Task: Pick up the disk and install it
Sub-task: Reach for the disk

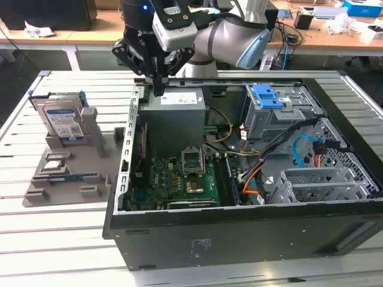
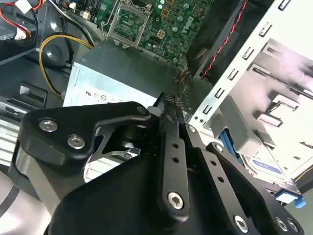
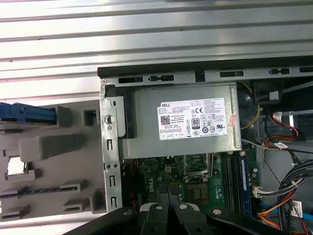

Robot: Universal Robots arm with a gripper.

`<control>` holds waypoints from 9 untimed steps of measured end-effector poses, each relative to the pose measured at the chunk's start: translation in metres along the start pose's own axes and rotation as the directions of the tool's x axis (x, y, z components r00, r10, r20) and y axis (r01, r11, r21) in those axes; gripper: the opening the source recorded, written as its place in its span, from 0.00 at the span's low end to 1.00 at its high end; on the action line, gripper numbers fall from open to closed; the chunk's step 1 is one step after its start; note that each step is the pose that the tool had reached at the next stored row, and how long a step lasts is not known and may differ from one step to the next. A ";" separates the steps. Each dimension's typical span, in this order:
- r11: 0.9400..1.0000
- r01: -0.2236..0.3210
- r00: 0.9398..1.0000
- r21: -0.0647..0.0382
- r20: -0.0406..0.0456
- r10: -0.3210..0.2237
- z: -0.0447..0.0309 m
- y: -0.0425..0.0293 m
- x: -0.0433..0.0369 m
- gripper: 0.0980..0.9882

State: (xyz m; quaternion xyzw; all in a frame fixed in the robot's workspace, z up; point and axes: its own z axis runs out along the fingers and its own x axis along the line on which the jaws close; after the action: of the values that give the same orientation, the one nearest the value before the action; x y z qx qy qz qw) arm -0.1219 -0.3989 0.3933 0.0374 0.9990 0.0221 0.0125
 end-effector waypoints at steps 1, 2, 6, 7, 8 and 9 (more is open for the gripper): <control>1.000 0.000 1.000 0.000 0.000 0.000 0.0000 0.0000 0.0013 0.01; 1.000 0.000 1.000 0.000 0.000 0.000 -0.0001 -0.0003 0.0037 0.01; 1.000 0.000 1.000 0.000 0.000 0.000 -0.0003 -0.0010 0.0134 0.01; 1.000 0.000 1.000 0.000 0.000 0.000 -0.0004 -0.0012 0.0164 0.01; 1.000 0.000 1.000 0.000 0.000 0.000 -0.0005 -0.0014 0.0184 0.01; 1.000 0.000 1.000 0.000 0.000 0.000 -0.0006 -0.0016 0.0213 0.01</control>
State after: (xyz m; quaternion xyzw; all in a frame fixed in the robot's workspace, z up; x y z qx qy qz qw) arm -0.1432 -0.3988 0.3933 0.0374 0.9990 0.0221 0.0125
